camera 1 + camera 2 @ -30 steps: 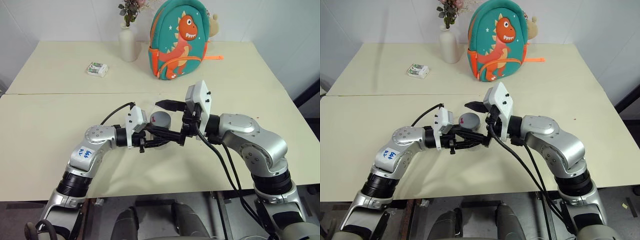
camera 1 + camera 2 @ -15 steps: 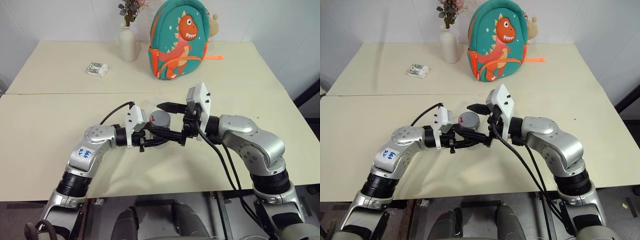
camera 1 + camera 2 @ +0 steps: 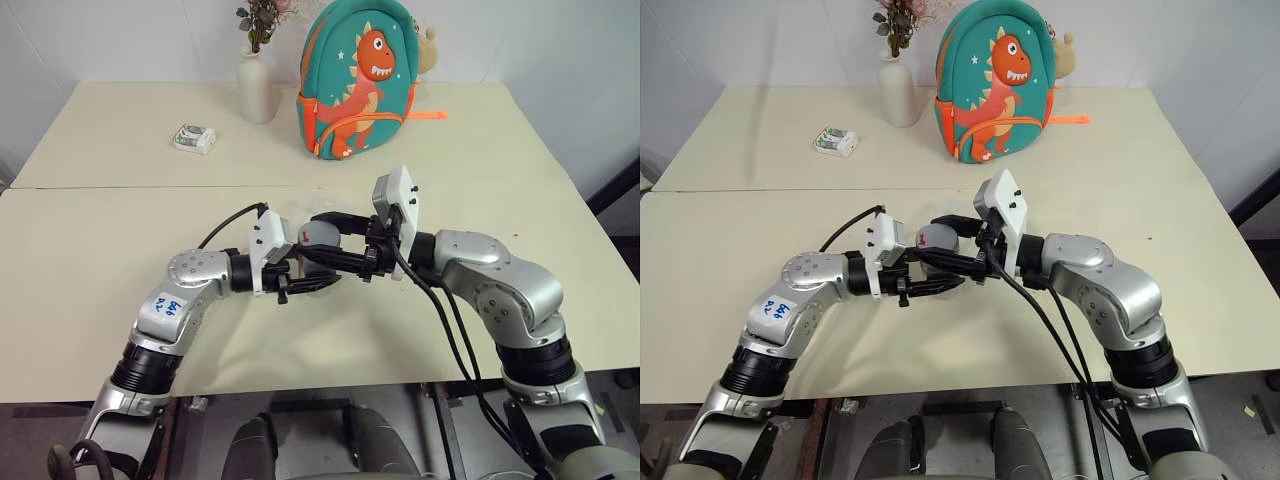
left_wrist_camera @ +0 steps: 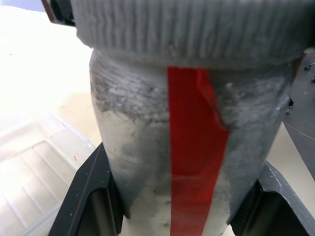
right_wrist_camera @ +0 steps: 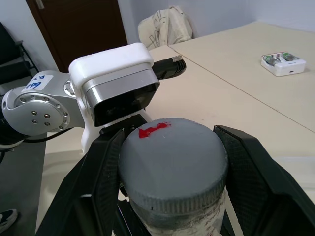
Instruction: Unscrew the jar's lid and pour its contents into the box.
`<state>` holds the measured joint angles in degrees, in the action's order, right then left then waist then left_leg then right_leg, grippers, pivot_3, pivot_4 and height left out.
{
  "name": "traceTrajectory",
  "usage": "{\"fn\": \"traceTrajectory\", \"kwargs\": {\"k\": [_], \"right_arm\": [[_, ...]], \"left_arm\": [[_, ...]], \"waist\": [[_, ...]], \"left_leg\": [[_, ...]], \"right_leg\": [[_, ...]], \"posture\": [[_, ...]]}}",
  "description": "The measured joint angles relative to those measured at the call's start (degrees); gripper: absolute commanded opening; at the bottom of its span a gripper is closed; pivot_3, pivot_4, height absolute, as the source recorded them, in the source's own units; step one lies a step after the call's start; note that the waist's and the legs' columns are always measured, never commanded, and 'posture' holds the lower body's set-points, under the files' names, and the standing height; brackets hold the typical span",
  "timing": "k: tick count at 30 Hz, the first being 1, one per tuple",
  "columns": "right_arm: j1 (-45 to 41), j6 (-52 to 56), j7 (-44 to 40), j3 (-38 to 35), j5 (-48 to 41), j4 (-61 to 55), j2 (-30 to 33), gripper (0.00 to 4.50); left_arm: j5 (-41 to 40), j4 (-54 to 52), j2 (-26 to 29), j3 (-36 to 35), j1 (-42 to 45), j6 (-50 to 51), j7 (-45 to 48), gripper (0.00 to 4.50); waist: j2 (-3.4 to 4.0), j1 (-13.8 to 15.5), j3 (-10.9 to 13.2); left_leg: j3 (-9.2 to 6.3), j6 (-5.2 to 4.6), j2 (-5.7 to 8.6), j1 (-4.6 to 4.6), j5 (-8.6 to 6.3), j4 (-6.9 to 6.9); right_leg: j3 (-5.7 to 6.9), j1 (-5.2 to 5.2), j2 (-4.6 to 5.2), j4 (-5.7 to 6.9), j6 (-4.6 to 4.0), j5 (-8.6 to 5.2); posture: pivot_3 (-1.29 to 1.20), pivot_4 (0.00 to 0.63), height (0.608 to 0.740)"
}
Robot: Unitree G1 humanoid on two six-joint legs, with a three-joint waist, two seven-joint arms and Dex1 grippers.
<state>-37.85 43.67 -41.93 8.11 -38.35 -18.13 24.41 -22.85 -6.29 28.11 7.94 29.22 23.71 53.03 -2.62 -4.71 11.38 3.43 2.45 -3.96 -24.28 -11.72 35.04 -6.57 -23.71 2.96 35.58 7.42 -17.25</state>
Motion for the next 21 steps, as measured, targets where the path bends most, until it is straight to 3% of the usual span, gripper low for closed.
{"fn": "traceTrajectory", "kwargs": {"k": [6,14,21], "right_arm": [[-2.59,0.11,-6.68,-0.40,-1.93,2.46,1.25,2.55],[-11.17,-0.18,-25.63,0.50,-4.28,6.58,7.91,2.55],[-13.28,-4.83,-33.65,3.21,-1.08,11.96,8.06,2.55]], "left_arm": [[-1.79,0.09,0.31,-0.79,0.51,-0.72,5.03,2.14],[-4.01,5.08,-0.27,1.32,7.67,-7.51,19.87,2.14],[-3.73,9.55,-1.36,2.58,8.88,-10.90,23.79,2.14]], "waist": [[0.00,0.06,0.00],[0.02,-0.06,0.02],[0.02,0.00,0.02]], "left_leg": [[0.00,0.00,0.00,-0.01,0.00,-0.01],[0.00,0.01,0.01,-0.01,-0.01,0.00],[-0.02,0.02,-0.08,-0.02,-0.02,0.00]], "right_leg": [[0.01,0.00,0.00,-0.02,0.00,0.00],[0.03,0.02,0.00,-0.08,-0.22,-0.12],[0.03,-0.03,-0.11,-0.02,0.14,0.06]], "posture": [[0.00,0.150,0.740],[0.00,0.150,0.740],[0.00,0.150,0.740]]}}
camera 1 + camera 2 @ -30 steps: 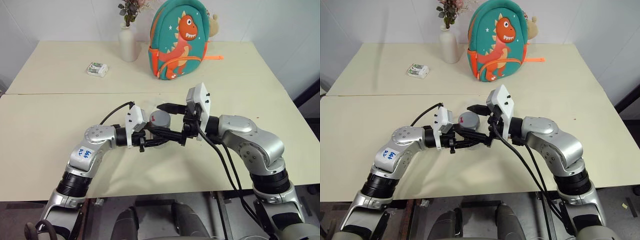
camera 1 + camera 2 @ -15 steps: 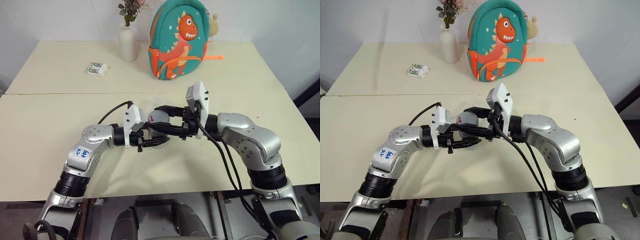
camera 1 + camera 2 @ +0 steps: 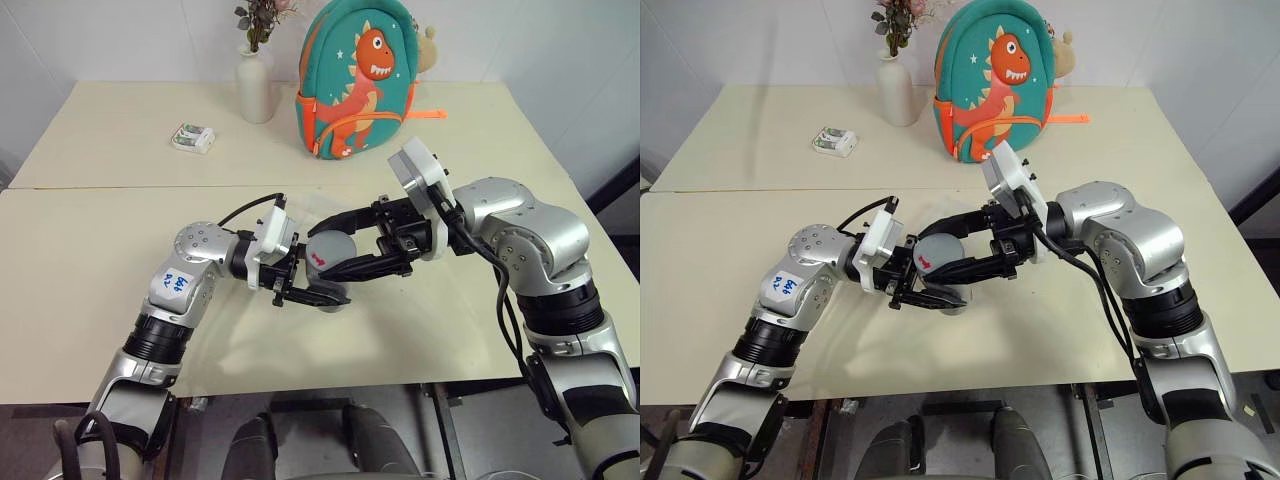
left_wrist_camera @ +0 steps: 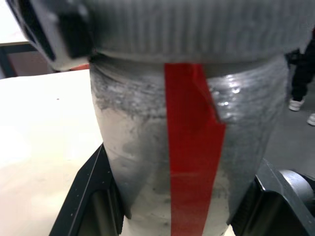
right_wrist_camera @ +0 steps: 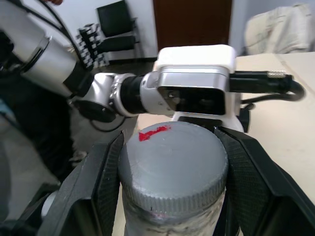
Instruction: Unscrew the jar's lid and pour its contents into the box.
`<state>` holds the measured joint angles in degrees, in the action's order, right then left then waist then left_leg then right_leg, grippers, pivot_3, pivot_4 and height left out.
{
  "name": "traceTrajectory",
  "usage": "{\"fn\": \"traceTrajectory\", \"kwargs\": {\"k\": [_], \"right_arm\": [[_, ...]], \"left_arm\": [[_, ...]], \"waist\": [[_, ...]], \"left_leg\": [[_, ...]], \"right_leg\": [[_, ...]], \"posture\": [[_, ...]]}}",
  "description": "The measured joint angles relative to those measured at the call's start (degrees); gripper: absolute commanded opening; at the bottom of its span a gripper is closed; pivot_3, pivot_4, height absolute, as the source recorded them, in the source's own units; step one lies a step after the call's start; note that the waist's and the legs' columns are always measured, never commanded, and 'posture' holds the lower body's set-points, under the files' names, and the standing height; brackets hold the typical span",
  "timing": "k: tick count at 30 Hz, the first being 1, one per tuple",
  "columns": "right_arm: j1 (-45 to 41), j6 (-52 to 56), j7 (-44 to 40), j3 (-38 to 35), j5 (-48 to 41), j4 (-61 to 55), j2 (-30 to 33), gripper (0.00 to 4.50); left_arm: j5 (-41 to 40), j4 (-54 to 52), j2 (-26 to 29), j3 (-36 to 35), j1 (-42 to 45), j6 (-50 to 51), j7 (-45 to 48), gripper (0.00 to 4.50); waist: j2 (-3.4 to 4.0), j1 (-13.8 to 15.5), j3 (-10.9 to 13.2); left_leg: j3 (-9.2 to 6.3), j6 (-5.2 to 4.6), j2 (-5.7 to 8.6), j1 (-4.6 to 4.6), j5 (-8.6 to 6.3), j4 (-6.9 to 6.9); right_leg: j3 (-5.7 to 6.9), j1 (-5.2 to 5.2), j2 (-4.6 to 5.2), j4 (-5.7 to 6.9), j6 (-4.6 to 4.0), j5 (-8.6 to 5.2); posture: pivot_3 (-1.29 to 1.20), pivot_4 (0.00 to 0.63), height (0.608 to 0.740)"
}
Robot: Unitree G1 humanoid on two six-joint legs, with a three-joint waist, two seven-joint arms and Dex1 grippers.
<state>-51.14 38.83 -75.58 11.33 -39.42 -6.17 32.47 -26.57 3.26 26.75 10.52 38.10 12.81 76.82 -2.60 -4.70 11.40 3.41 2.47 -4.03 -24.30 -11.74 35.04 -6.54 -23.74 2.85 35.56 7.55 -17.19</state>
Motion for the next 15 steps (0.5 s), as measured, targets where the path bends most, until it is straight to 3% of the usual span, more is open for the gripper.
{"fn": "traceTrajectory", "kwargs": {"k": [7,12,15], "right_arm": [[-0.62,-2.34,-1.86,0.17,1.11,1.85,0.00,2.55],[-0.39,-0.79,-1.28,-0.67,1.12,2.12,0.87,4.22],[0.37,1.10,-0.92,-1.83,0.55,1.64,1.31,4.47]], "left_arm": [[0.07,1.09,-0.12,0.09,0.82,-0.32,-0.05,2.14],[-0.02,1.06,0.27,-1.21,0.29,-0.41,-0.47,2.14],[-0.05,0.40,0.46,-2.26,-0.99,-0.37,-1.27,2.14]], "waist": [[0.00,-0.02,0.00],[0.00,0.02,0.00],[0.00,0.00,0.00]], "left_leg": [[0.00,0.01,-0.01,0.00,-0.01,0.00],[-0.01,0.01,-0.04,0.00,-0.01,0.01],[-0.01,0.02,-0.05,0.00,-0.01,0.01]], "right_leg": [[0.00,0.00,0.00,0.02,0.03,0.02],[0.00,-0.01,-0.02,0.04,0.03,0.01],[0.00,-0.01,-0.02,0.04,0.03,0.01]], "posture": [[0.00,0.150,0.740],[0.00,0.150,0.740],[0.00,0.150,0.740]]}}
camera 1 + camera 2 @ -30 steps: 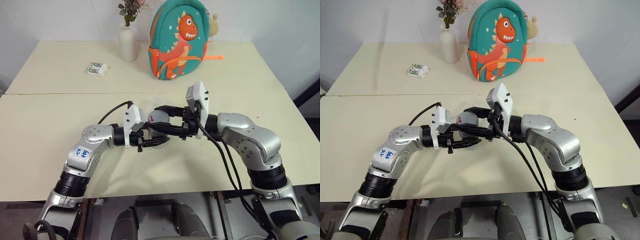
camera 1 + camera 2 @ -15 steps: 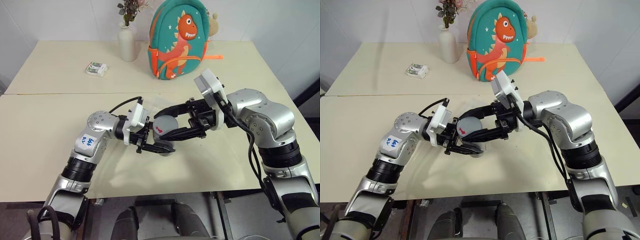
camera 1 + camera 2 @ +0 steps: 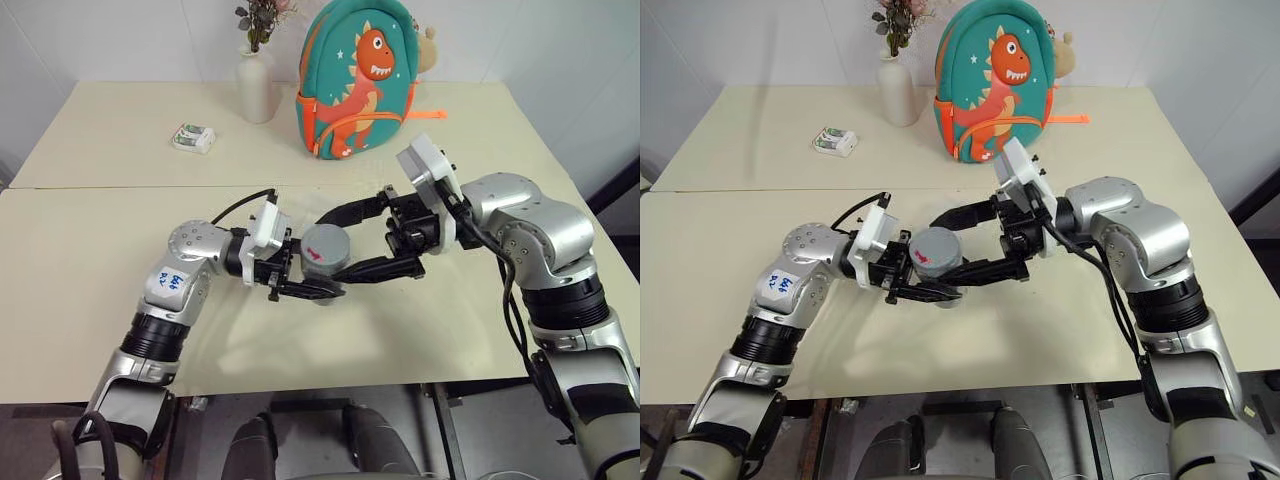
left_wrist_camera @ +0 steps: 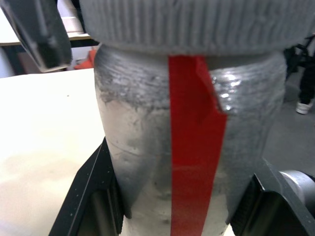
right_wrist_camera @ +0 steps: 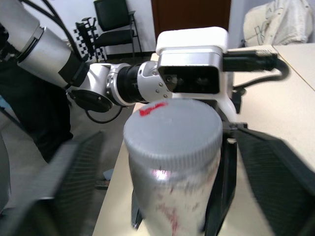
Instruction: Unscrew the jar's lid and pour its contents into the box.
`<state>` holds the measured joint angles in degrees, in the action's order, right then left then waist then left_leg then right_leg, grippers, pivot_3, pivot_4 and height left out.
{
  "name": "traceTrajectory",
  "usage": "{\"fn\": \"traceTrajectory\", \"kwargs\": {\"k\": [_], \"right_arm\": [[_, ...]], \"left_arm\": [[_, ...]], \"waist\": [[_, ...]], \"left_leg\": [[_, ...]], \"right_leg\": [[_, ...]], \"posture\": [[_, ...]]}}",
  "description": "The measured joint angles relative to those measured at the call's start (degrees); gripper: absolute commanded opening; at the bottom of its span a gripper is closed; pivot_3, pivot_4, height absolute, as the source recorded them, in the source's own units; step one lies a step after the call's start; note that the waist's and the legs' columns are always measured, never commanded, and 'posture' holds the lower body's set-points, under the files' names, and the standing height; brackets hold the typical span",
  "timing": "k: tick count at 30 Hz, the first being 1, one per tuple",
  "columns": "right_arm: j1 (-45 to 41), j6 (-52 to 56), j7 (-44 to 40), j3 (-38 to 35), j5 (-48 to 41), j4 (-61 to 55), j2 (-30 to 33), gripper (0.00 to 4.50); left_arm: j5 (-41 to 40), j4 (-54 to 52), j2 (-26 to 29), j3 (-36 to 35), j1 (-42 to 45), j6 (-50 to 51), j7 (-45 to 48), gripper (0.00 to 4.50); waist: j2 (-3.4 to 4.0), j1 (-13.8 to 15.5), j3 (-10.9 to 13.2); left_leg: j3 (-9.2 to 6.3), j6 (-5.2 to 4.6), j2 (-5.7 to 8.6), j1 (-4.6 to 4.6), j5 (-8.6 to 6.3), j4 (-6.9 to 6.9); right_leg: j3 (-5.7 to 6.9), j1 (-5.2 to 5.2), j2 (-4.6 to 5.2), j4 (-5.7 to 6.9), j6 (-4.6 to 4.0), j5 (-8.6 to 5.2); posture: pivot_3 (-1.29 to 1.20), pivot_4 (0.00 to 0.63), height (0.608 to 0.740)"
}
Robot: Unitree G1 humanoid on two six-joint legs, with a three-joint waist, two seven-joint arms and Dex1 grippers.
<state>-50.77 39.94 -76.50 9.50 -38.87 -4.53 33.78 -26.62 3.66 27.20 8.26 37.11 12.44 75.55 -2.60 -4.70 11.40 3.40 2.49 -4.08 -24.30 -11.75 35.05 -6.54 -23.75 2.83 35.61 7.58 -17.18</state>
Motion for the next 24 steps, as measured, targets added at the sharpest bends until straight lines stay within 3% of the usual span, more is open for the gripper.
{"fn": "traceTrajectory", "kwargs": {"k": [10,17,24], "right_arm": [[2.78,-1.19,6.46,-4.60,0.38,-4.44,-0.44,4.47],[4.67,-0.08,17.18,-0.70,3.64,-10.99,-5.92,4.47],[4.95,-0.62,20.57,0.24,6.31,-9.10,-7.78,4.47]], "left_arm": [[1.35,-0.97,2.08,-0.87,-3.00,0.19,-3.89,2.14],[2.16,-3.77,0.35,-1.02,-3.00,4.38,-11.29,2.14],[1.90,-7.52,-0.30,-1.03,-4.00,6.92,-13.53,2.14]], "waist": [[0.01,-0.03,0.00],[0.01,0.01,0.00],[0.01,0.07,0.00]], "left_leg": [[0.00,0.02,-0.03,0.00,-0.01,0.00],[0.00,0.05,-0.11,0.00,-0.02,-0.01],[0.01,0.06,-0.11,0.00,-0.03,0.00]], "right_leg": [[-0.02,-0.01,-0.03,0.01,-0.19,-0.10],[-0.01,-0.07,-0.12,0.09,0.00,0.00],[-0.01,-0.07,-0.13,0.09,-0.01,0.00]], "posture": [[0.00,0.150,0.740],[0.00,0.150,0.740],[0.00,0.150,0.740]]}}
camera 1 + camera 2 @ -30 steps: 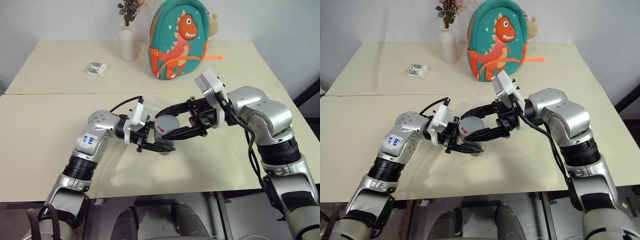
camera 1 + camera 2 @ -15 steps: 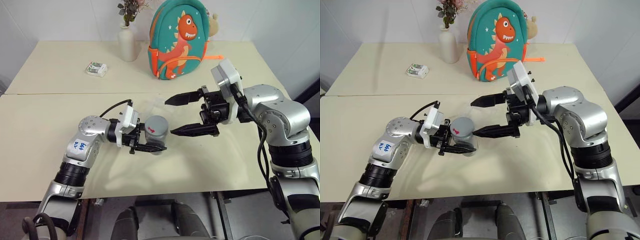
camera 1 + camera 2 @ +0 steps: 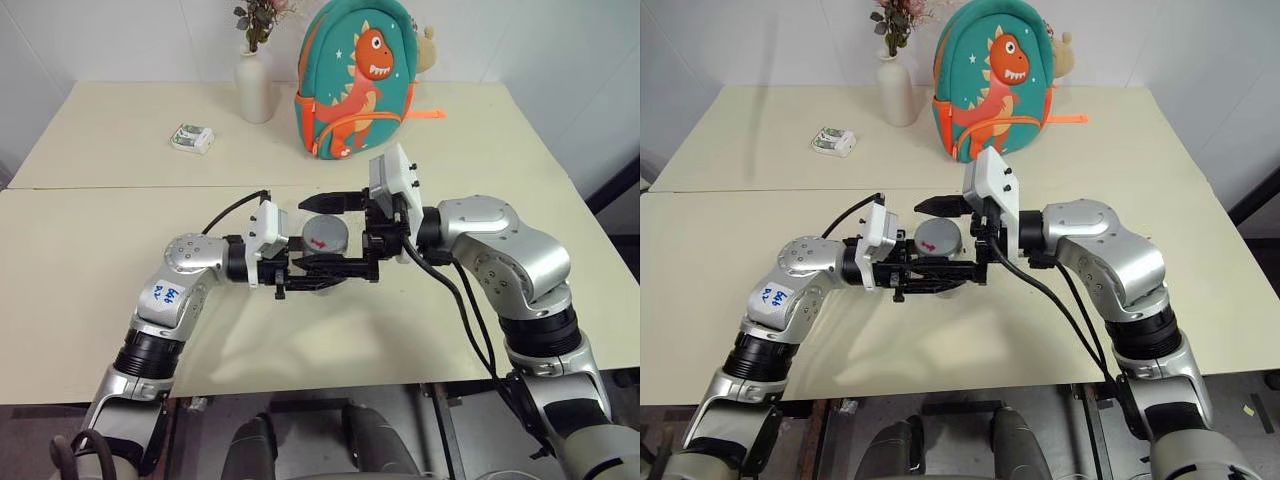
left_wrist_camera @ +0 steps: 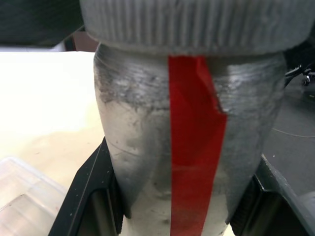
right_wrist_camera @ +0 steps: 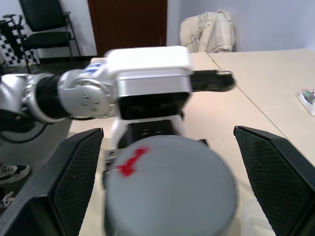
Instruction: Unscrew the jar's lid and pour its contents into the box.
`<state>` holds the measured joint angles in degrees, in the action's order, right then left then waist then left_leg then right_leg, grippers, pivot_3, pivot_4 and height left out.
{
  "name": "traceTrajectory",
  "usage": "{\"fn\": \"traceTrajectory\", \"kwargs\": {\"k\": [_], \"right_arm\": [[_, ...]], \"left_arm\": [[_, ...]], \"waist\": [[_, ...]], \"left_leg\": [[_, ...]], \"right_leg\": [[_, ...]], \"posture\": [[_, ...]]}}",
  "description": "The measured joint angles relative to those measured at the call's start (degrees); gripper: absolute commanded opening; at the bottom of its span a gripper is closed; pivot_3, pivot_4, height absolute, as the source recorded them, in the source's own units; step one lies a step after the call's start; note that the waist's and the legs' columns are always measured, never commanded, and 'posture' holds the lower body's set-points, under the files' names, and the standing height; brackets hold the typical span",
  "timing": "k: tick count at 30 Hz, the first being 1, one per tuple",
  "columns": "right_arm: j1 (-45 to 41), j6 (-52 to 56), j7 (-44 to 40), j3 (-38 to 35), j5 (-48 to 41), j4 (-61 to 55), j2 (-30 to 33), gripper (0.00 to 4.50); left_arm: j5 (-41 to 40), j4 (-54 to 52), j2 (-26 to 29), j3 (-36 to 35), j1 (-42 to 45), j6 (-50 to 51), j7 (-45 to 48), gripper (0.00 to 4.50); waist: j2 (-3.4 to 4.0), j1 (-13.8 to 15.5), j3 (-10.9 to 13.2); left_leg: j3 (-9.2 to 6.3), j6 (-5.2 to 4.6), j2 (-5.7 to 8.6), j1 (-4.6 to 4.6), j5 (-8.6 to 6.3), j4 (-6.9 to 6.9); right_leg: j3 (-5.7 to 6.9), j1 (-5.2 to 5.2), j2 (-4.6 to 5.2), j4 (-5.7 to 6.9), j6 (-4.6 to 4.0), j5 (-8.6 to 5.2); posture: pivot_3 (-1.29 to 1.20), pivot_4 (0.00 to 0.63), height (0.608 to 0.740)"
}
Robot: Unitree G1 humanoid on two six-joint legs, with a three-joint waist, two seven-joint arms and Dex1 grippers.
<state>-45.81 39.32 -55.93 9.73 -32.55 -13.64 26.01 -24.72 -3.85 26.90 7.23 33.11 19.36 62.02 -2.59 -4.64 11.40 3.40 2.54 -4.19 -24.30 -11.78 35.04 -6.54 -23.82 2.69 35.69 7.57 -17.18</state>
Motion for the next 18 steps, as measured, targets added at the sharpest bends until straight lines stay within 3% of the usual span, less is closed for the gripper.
{"fn": "traceTrajectory", "kwargs": {"k": [12,18], "right_arm": [[-0.51,-1.72,-1.06,-0.29,0.36,3.28,0.32,4.47],[0.14,-1.98,-3.22,-2.27,-1.00,4.05,3.48,4.47]], "left_arm": [[-0.01,-0.26,-0.15,-0.64,-1.52,0.36,-1.49,2.14],[-0.01,-0.15,-1.19,-1.65,-2.36,0.15,-2.80,2.14]], "waist": [[0.00,-0.02,0.00],[0.00,0.10,0.00]], "left_leg": [[0.00,0.00,-0.01,0.00,0.00,0.00],[0.00,0.01,-0.01,0.00,0.00,-0.01]], "right_leg": [[0.00,0.00,-0.02,0.00,0.01,0.00],[0.01,0.01,-0.01,-0.04,0.01,0.00]], "posture": [[0.00,0.150,0.740],[0.00,0.150,0.740]]}}
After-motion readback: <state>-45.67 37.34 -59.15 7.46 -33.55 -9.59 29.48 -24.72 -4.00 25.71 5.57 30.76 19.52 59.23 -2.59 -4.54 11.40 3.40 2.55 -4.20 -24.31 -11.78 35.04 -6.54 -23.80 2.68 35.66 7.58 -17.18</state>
